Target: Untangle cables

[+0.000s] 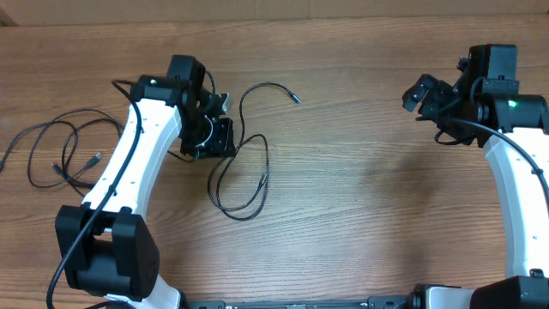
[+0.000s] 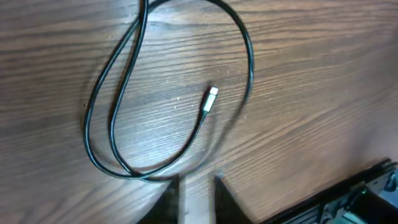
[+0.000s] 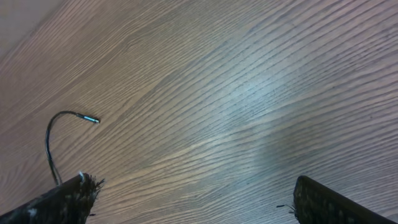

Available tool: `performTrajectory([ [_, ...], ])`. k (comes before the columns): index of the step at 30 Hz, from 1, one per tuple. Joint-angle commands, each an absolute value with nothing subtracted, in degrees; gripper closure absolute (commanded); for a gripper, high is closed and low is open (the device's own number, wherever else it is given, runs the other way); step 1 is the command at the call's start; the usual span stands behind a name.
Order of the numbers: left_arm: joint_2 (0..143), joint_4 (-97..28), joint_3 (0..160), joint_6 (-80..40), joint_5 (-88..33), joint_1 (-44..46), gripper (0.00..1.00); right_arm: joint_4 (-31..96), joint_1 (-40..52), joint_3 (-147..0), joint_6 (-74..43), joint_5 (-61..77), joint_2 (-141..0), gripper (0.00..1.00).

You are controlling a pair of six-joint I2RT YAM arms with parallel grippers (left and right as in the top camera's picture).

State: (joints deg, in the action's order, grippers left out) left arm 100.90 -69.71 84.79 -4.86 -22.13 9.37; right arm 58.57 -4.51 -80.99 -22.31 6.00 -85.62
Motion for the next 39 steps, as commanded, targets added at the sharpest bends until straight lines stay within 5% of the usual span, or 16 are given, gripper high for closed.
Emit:
performTrajectory([
  [1, 100.97, -70.02, 82.04, -5.5, -19.4, 10.57, 0.71, 58.43, -4.69, -81.03, -22.52, 6.02, -85.32, 0.0],
  [2, 101.08, -69.78, 79.44, -8.82, -14.7, 11.2, 0.62, 58.43, -4.69, -81.03, -22.52, 6.02, -85.32, 0.0],
  [9, 101.14, -63.57, 65.6, -18.59, -3.62, 11.6, 0.48, 58.43, -4.69, -81.03, -22.52, 6.02, -85.32, 0.0],
  [12, 101.14, -57.43, 62.3, -21.32, -2.39, 11.55, 0.54, 58.43, -4.69, -81.03, -22.52, 6.02, -85.32, 0.0],
  [14, 101.14, -51.59, 58.59, -22.55, -2.55, 11.68, 0.71, 58.43, -4.69, -81.03, -22.52, 6.02, -85.32, 0.0],
  [19, 101.14, -47.64, 55.16, -22.28, -2.35, 11.66, 0.79, 58.43, -4.69, -81.03, -22.52, 6.02, -85.32, 0.0],
  [21, 101.14, -47.46, 55.18, -22.28, -2.7, 11.66, 0.96, 58.43, -4.69, -81.03, -22.52, 6.02, -85.32, 0.0],
  [27, 101.1, -60.07, 72.77, -7.92, -28.03, 9.52, 0.96, 58.43, -4.69, -81.03, -22.52, 6.02, -85.32, 0.0],
  [30, 101.1, -66.04, 79.85, -7.2, -25.02, 9.52, 0.85, 58.43, -4.69, -81.03, -22.52, 6.02, -85.32, 0.0],
  [32, 101.12, -66.81, 80.27, -7.27, -21.91, 9.93, 0.96, 58.43, -4.69, -81.03, -22.52, 6.02, -85.32, 0.0],
  [35, 101.19, -66.7, 76.88, -7.53, -14.85, 10.96, 0.96, 58.43, -4.69, -81.03, -22.52, 6.02, -85.32, 0.0],
  [36, 101.19, -66.89, 76.51, -8.47, -11.31, 10.94, 0.96, 58.43, -4.69, -81.03, -22.52, 6.02, -85.32, 0.0],
  [37, 101.19, -67.05, 75.37, -11.46, -10.59, 10.92, 0.7, 58.43, -4.69, -81.03, -22.52, 6.02, -85.32, 0.0],
  [39, 101.19, -62.46, 70.22, -14.22, -12.71, 12.12, 0.63, 58.43, -4.69, -81.03, -22.52, 6.02, -85.32, 0.0],
])
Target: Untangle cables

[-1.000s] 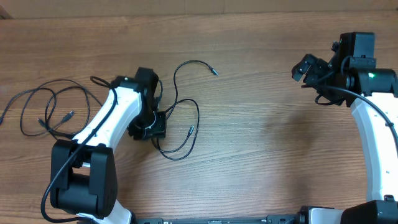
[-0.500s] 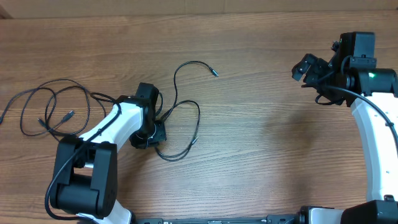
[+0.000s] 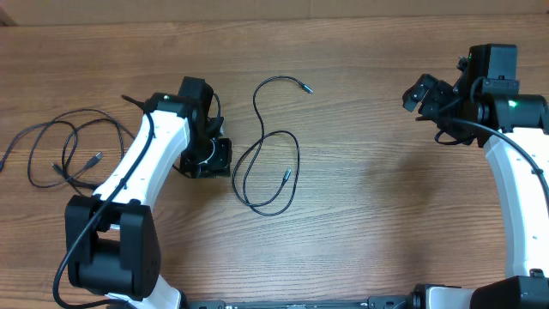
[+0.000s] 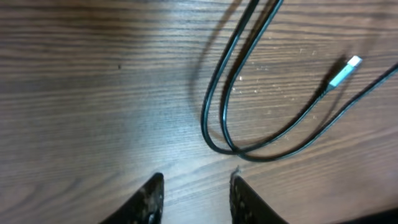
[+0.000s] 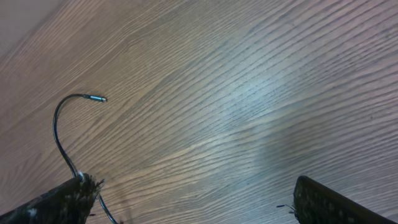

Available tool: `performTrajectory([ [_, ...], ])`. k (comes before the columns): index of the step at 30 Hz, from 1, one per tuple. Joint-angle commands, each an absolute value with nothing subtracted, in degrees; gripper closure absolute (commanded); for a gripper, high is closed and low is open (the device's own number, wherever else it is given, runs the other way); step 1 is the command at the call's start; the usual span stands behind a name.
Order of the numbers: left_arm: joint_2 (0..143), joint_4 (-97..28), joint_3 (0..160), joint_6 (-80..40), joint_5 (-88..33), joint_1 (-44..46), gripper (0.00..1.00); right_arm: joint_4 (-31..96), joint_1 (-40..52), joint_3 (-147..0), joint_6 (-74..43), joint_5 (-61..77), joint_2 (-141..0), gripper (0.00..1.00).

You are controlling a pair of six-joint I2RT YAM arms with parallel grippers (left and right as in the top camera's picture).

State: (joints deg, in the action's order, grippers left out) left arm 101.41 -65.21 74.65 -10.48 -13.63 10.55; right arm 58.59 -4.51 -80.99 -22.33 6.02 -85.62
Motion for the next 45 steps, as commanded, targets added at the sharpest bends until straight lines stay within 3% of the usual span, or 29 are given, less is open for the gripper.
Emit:
performTrajectory([
  [1, 101.19, -58.92, 67.57, -15.92, -12.73, 12.82, 0.63, 58.43, -4.69, -81.03, -22.52, 6.02, -85.32, 0.0],
  [9, 101.19, -41.52, 57.04, -21.06, -12.01, 17.32, 0.63, 58.43, -4.69, -81.03, -22.52, 6.02, -85.32, 0.0],
  [14, 101.21, -41.58, 57.04, -21.91, -10.87, 17.32, 0.73, 58.43, -4.69, -81.03, -22.5, 6.02, -85.32, 0.0],
  [15, 101.21, -41.54, 57.04, -21.91, -10.11, 17.23, 0.77, 58.43, -4.69, -81.03, -22.52, 6.02, -85.32, 0.0],
  [16, 101.21, -41.52, 57.08, -21.89, -10.09, 17.17, 0.96, 58.43, -4.69, -81.03, -22.52, 6.02, -85.32, 0.0],
  [21, 100.6, -47.94, 69.12, -10.31, -28.62, 15.97, 0.96, 58.43, -4.69, -81.03, -22.52, 6.02, -85.32, 0.0],
  [25, 100.57, -60.64, 80.97, -6.04, -29.02, 14.17, 0.96, 58.43, -4.69, -81.03, -22.52, 6.02, -85.32, 0.0],
  [28, 100.6, -67.59, 87.2, -4.49, -23.62, 13.23, 0.96, 58.43, -4.69, -81.03, -22.52, 6.02, -85.32, 0.0],
  [31, 100.95, -70.89, 87.31, -7.73, -0.69, 13.63, 0.96, 58.43, -4.69, -81.03, -22.52, 6.02, -85.32, 0.0],
  [35, 102.43, -71.44, 86.96, -3.22, 1.48, 14.74, 0.96, 58.43, -4.69, -81.03, -22.52, 6.02, -85.32, 0.0],
  [37, 102.74, -73.54, 87.18, -3.49, 11.03, 16.49, 0.96, 58.43, -4.69, -81.03, -22.52, 6.02, -85.32, 0.0],
  [38, 102.72, -74.78, 88.44, -9.06, 16.84, 17.67, 0.96, 58.43, -4.69, -81.03, -22.52, 6.02, -85.32, 0.0],
  [42, 102.63, -77.36, 99.66, -11.86, 18.98, 20.38, 0.96, 58.43, -4.69, -81.03, -22.52, 6.02, -85.32, 0.0],
  [45, 102.63, -72.38, 105.38, -9.78, 19.55, 21.04, 0.96, 58.43, -4.69, -81.03, -22.52, 6.02, -85.32, 0.0],
])
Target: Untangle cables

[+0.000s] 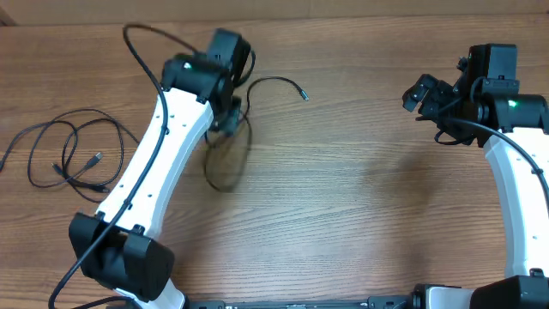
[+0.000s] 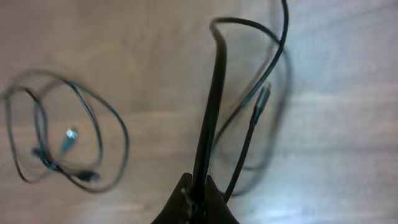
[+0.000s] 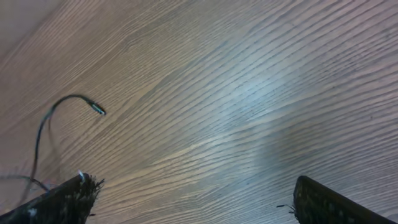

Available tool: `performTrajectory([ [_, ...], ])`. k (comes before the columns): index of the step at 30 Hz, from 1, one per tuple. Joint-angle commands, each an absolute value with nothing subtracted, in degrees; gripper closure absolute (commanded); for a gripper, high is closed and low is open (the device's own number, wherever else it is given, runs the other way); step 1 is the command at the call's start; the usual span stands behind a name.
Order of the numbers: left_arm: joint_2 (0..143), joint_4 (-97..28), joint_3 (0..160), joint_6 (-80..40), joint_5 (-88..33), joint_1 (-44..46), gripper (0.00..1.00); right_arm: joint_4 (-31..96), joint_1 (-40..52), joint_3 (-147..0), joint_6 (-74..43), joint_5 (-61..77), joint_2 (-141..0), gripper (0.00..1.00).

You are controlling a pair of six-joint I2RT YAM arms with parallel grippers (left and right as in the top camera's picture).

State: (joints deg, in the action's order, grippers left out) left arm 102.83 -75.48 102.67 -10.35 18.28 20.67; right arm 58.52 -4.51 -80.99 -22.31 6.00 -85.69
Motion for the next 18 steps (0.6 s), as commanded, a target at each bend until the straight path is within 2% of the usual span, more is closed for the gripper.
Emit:
performTrajectory([
  [1, 102.72, -67.66, 105.38, -6.79, 2.63, 20.36, 0.96, 58.43, -4.69, -81.03, -22.52, 6.02, -85.32, 0.0],
  [3, 102.76, -64.55, 105.36, -6.85, -19.81, 18.17, 0.96, 58.43, -4.69, -81.03, -22.52, 6.02, -85.32, 0.0],
  [5, 102.76, -62.0, 105.36, -11.75, -33.41, 15.62, 0.96, 58.43, -4.69, -81.03, -22.52, 6.02, -85.32, 0.0],
  [6, 102.76, -61.91, 105.1, -18.92, -33.98, 14.83, 0.96, 58.43, -4.69, -81.03, -22.52, 6.02, -85.32, 0.0],
  [7, 102.76, -61.78, 104.51, -24.64, -31.0, 14.74, 0.96, 58.43, -4.69, -81.03, -22.52, 6.02, -85.32, 0.0],
  [8, 102.76, -61.47, 102.45, -36.77, -22.98, 15.2, 0.96, 58.43, -4.69, -81.03, -22.52, 6.02, -85.32, 0.0],
  [9, 102.76, -60.31, 99.79, -46.48, -21.17, 15.44, 0.96, 58.43, -4.69, -81.03, -22.52, 6.02, -85.32, 0.0],
  [11, 102.76, -56.73, 95.77, -56.38, -20.56, 15.07, 0.96, 58.43, -4.69, -81.03, -22.52, 6.02, -85.32, 0.0],
  [13, 103.11, -50.87, 91.44, -53.34, -9.61, 15.03, 0.96, 58.43, -4.69, -81.03, -22.52, 6.02, -85.32, 0.0],
  [16, 103.88, -51.16, 85.01, -52.66, 9.54, 15.05, 0.96, 58.43, -4.69, -81.03, -22.52, 6.02, -85.32, 0.0],
  [18, 103.88, -51.13, 83.26, -50.78, 16.88, 15.03, 0.96, 58.43, -4.69, -81.03, -22.5, 6.02, -85.32, 0.0],
])
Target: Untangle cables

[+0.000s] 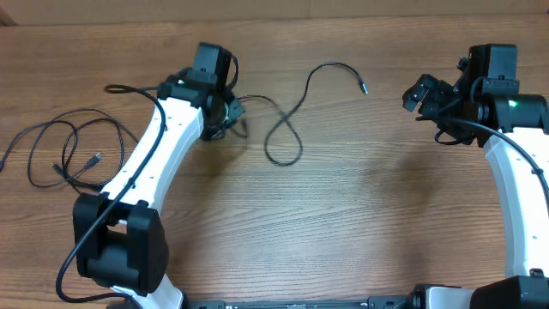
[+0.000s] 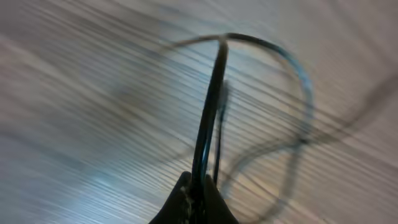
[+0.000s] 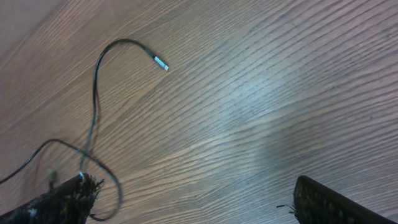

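A thin black cable [image 1: 292,120] trails from my left gripper [image 1: 225,114] across the table's middle, looping once and ending in a plug [image 1: 363,87] at the far centre. The left gripper [image 2: 198,202] is shut on this cable [image 2: 208,130], which rises blurred out of its closed jaws. A second black cable bundle [image 1: 64,154] lies coiled at the far left. My right gripper [image 1: 426,94] hovers open at the far right with nothing in it; its wrist view shows the cable's plug end [image 3: 160,63] and loop [image 3: 93,155] on the wood.
The wooden table [image 1: 360,223] carries only the two cables. Its back edge [image 1: 343,19] runs along the top of the overhead view. The left arm's own grey lead [image 1: 129,86] arcs beside its wrist.
The left gripper, still shut on the cable, has shifted slightly left and toward the front. The cable now lies stretched to the right with its plug much nearer the right arm.
First my left gripper sat by the cable looped at centre-left. Then it stood open just left of the loop. Later it was shut on the cable near the back, the loop hanging blurred. Now the cable is spread rightward across the middle. The right arm never moved.
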Available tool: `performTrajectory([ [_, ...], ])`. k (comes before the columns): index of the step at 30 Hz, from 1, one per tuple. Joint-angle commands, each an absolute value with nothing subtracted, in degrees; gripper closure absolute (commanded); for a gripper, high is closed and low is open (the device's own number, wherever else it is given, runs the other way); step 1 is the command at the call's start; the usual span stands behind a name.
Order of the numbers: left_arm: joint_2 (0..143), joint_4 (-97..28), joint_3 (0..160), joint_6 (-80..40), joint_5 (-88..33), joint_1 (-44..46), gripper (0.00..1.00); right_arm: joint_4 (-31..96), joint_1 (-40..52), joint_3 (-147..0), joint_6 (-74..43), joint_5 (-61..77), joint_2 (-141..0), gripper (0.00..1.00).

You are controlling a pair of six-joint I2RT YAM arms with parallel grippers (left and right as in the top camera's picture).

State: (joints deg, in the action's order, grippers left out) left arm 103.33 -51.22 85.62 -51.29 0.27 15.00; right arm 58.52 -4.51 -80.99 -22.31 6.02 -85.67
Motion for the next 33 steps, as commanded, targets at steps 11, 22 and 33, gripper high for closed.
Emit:
performTrajectory([
  [11, 104.97, -54.98, 95.24, -17.56, 0.99, 18.87, 0.0, 58.43, -4.69, -81.03, -22.52, 6.02, -85.32, 0.0],
  [22, 123.87, -37.21, 95.24, -10.63, 5.91, 23.88, 0.15, 58.43, -4.69, -81.03, -22.52, 6.02, -85.32, 0.0],
  [33, 129.14, -32.56, 95.11, -16.93, 8.29, 24.53, 0.38, 58.43, -4.69, -81.03, -22.52, 6.02, -85.32, 0.0],
])
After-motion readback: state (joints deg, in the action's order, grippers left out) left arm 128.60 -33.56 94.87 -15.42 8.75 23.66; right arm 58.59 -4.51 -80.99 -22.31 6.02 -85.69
